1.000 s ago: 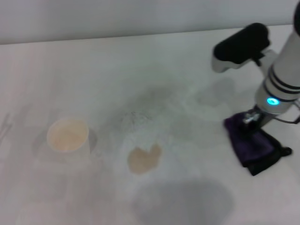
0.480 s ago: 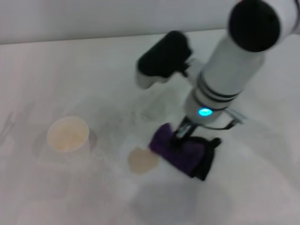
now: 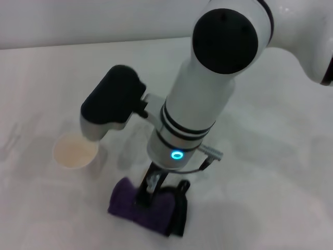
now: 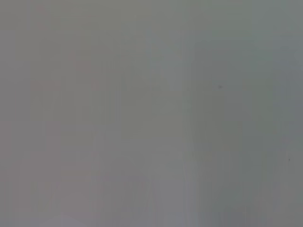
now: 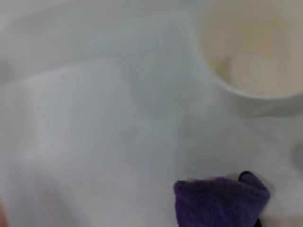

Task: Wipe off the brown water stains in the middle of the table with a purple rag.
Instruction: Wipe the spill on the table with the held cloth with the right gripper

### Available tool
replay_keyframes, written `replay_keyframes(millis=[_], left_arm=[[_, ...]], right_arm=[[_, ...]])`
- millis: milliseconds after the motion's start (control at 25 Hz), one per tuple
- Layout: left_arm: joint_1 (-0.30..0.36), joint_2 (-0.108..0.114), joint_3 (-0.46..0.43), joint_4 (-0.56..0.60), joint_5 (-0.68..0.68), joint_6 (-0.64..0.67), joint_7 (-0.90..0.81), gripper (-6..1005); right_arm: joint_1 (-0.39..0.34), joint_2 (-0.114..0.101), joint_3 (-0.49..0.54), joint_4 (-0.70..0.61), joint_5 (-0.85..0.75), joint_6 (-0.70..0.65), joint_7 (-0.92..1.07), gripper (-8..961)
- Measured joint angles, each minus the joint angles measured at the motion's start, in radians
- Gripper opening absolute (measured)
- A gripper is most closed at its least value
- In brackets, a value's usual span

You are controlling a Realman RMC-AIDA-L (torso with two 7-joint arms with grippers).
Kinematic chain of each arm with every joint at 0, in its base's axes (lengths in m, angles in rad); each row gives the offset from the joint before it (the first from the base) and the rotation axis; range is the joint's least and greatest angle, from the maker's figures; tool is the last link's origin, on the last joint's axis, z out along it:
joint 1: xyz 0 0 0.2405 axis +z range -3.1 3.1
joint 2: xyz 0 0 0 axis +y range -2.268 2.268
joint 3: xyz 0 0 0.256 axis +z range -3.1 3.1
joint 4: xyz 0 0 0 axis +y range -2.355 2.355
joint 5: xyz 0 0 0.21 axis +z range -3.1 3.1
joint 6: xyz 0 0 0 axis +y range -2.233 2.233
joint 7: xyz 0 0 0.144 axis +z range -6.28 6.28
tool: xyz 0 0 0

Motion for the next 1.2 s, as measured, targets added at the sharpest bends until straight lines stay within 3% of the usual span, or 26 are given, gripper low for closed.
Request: replay_keyframes(millis=[240, 800, 1000, 1200], left_arm=[[0.000, -0.002, 0.000, -0.001, 0.000, 0.000, 0.000, 886], [-0.020, -0.002, 0.000, -0.024, -0.002, 0.000, 0.000, 886], [-0.027, -0.002, 0.000, -0.024, -0.001, 0.000, 0.000, 886], [-0.034, -0.002, 0.000, -0.025, -0.002, 0.000, 0.000, 885]], right_arm=[[0.030, 0.000, -0.018, 0.056, 0.016, -0.033, -0.034, 85], [0.073, 0.000, 0.119, 0.215, -0.311, -0.012, 0.034, 85], [0.075, 0.000, 0.092, 0.198, -0.161, -0.007, -0.046, 85], [0.099, 0.000, -0.011, 0.175, 0.016, -0.024, -0.099, 85]])
